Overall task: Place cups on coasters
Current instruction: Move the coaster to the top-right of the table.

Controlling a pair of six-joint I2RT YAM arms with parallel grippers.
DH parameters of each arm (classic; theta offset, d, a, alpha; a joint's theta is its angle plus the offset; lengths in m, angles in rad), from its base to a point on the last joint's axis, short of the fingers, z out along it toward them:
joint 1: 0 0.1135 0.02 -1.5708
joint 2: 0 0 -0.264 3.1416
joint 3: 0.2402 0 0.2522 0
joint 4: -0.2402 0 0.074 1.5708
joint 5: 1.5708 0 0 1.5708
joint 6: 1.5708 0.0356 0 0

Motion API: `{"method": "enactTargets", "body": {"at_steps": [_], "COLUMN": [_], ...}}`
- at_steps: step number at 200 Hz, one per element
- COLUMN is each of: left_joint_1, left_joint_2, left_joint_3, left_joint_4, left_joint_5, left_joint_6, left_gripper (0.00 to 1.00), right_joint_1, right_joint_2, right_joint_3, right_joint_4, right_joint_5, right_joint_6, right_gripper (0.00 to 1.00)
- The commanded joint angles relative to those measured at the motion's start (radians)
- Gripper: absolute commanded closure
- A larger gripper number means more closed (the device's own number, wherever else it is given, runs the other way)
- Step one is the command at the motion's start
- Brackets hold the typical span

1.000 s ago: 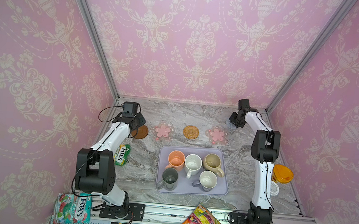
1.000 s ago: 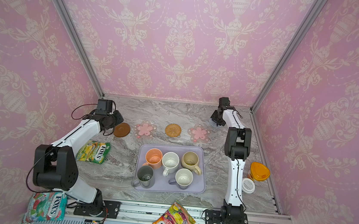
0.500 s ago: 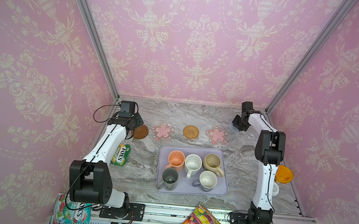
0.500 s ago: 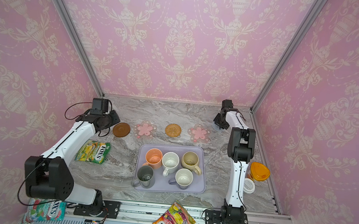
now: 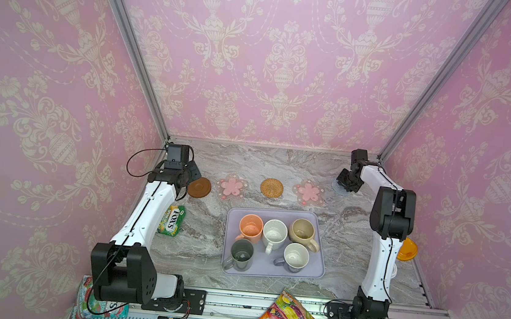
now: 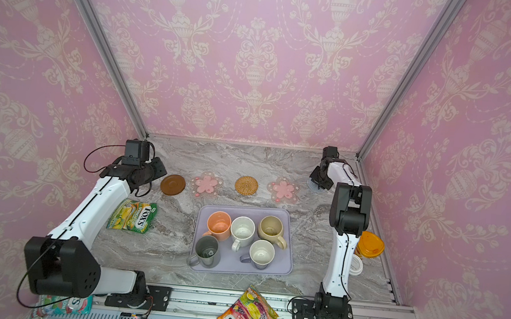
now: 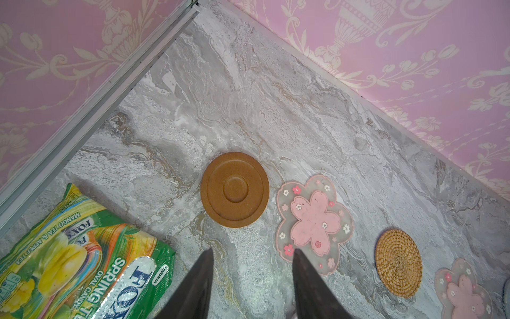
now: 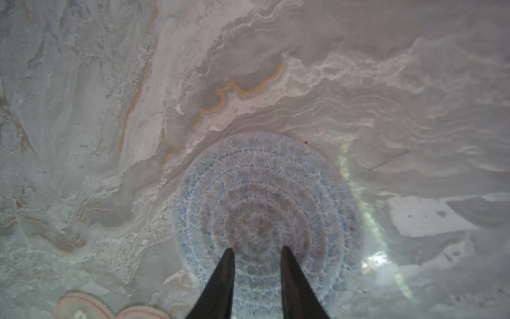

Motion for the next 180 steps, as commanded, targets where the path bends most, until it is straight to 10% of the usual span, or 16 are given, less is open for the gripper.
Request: {"method": "enactTargets", "body": {"at_steps": [1,180], "left_joint_1": [-0.005,-0.005], "left_joint_2": [-0.029,-0.04], "left_joint_3": [-0.015,-0.052], "left_joint_4": [-0.035,-0.081], "left_joint_5": [0.003,0.047], "left_joint_6": [-0.002,0.015], "left_gripper": [0.5,0.49], "right_joint_1": [-0.013,-0.016], "right_joint_2": [-0.041,-0.25], "right_joint_3": [-0.078,-0.437], "right_joint_4": [-0.019,0.111], "right_joint_5": [-0.005,-0.034], "right_joint_6": [-0.014,0.011], "right_gripper": [0.69,0.69]}}
